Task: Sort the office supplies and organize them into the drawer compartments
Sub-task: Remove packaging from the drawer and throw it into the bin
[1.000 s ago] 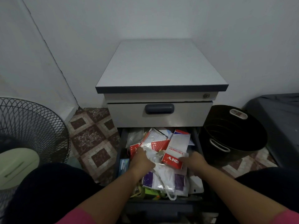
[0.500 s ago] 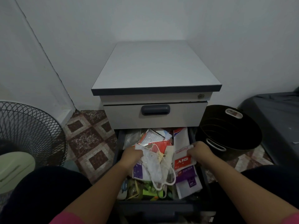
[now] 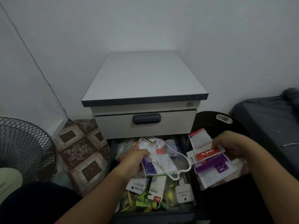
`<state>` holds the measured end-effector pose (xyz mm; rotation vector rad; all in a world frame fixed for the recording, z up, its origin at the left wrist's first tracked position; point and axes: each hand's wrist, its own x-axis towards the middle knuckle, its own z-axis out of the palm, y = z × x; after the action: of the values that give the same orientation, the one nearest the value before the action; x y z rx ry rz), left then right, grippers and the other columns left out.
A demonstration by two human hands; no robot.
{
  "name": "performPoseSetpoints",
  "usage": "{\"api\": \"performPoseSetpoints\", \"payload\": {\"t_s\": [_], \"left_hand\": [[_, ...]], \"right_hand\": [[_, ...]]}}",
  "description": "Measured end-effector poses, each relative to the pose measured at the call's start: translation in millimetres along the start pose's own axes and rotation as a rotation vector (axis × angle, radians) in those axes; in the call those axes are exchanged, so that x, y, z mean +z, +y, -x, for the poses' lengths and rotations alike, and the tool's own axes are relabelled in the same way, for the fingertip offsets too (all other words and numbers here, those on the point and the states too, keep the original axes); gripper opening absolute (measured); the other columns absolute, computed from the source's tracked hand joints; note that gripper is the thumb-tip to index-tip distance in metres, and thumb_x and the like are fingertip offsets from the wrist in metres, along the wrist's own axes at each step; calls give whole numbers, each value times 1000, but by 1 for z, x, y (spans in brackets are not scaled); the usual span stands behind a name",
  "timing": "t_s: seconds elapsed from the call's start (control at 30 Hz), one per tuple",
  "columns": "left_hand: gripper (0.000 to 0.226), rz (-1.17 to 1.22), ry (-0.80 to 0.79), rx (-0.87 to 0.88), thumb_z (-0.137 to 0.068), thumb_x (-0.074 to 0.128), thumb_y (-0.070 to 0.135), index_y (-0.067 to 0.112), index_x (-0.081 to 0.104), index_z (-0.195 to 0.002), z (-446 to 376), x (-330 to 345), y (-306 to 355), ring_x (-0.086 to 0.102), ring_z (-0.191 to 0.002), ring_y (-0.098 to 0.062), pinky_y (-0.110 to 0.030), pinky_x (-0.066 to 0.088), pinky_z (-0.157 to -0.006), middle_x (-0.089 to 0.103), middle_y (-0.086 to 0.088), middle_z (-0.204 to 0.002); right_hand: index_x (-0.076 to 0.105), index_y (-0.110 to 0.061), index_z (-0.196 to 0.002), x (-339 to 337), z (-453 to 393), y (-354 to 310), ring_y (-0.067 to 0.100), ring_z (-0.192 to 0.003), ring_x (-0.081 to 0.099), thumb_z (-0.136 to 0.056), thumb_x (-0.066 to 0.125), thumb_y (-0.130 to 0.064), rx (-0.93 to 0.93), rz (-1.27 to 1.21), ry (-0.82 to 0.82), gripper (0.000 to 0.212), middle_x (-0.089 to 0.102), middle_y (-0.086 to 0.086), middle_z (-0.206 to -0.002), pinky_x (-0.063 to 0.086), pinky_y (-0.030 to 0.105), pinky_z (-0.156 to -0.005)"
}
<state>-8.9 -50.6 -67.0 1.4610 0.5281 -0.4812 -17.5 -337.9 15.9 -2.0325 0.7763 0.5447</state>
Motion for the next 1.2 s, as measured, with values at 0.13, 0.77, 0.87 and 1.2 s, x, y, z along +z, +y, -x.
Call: {"api": "performPoseSetpoints", "payload": {"t_s": [0.13,0.77,0.87,1.2], "left_hand": [[15,4,-7,-9,-85,61,0,2,55,-100,-13,50,8,65,-65,-26,-43,58,-70,64,-13,-73],[35,-118,-10,-21,-99,39,11,2,50,-132,-98,262,7,62,-105,-28,-27,46,-71,58,-17,-127],[28,-11,-18,-72,-97,47,22,10,51,-121,-103,270,13,63,-92,-26,-33,55,-69,62,-13,-110],[50,55,-252,-142,-102,42,23,-2,31,-143,-80,249,32,48,-127,-36,-36,46,-95,41,-26,-143]], "right_hand": [[48,9,-106,-34,-19,13,35,-69,57,-88,48,13,4,-115,156,19,53,24,-85,45,38,-52],[56,15,-112,-64,-173,60,32,-94,53,-94,48,-4,-3,29,352,28,60,28,-108,36,31,-74],[54,16,-119,-63,-176,59,36,-109,53,-97,46,-7,-18,-12,333,33,58,30,-116,40,36,-86],[55,-12,-130,-37,-134,30,26,-117,54,-97,51,-26,-19,293,-188,36,58,7,-127,43,42,-99]]}}
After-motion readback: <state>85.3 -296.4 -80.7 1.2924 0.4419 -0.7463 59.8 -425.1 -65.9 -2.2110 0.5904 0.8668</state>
